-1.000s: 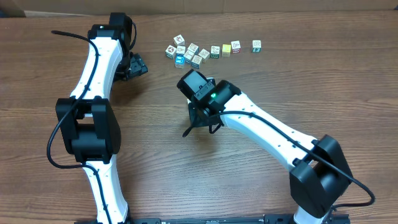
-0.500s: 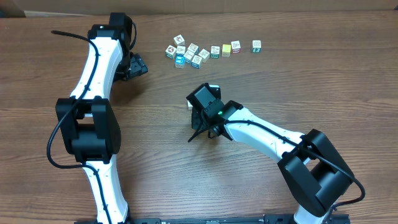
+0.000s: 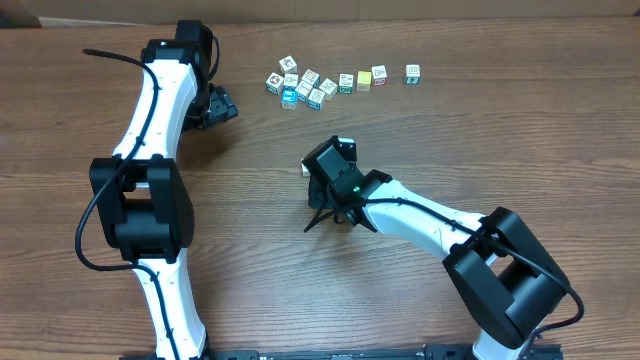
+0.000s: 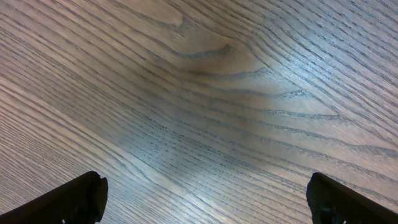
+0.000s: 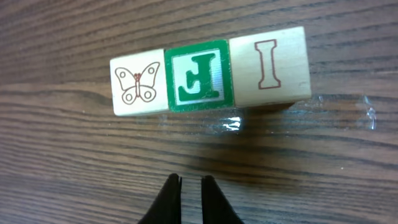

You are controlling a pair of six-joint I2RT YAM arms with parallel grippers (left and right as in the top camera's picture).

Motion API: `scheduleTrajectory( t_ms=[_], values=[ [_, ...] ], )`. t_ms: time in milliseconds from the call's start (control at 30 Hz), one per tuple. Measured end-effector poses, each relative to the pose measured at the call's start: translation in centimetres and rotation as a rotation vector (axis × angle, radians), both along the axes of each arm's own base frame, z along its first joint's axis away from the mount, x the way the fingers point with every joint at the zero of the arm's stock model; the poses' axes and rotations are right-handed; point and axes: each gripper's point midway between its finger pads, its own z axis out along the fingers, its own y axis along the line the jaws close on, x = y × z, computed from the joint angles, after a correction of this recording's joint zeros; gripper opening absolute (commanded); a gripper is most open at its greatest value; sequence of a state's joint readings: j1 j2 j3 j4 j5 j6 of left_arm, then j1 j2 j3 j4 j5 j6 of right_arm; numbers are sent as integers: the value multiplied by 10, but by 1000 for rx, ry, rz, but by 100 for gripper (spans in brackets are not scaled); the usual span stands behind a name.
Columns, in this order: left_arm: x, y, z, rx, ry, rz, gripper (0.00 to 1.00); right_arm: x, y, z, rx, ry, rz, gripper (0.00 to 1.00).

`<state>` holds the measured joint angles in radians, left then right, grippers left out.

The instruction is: Form a horizontal line

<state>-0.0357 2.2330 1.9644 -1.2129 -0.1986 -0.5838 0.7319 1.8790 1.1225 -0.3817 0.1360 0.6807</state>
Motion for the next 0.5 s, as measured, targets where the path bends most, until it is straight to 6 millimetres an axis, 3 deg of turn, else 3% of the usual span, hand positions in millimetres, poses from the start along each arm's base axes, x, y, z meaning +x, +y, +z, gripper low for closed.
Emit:
scheduleTrajectory(
  t_ms=[67, 133, 500],
  values=[
    [0, 0, 0, 0, 0, 0, 100, 1, 1, 1, 5, -5, 0, 11],
    [0, 0, 0, 0, 0, 0, 100, 2, 1, 1, 6, -9, 1, 4],
    [0, 0, 0, 0, 0, 0, 100, 4, 1, 0, 9, -26, -6, 4]
  ],
)
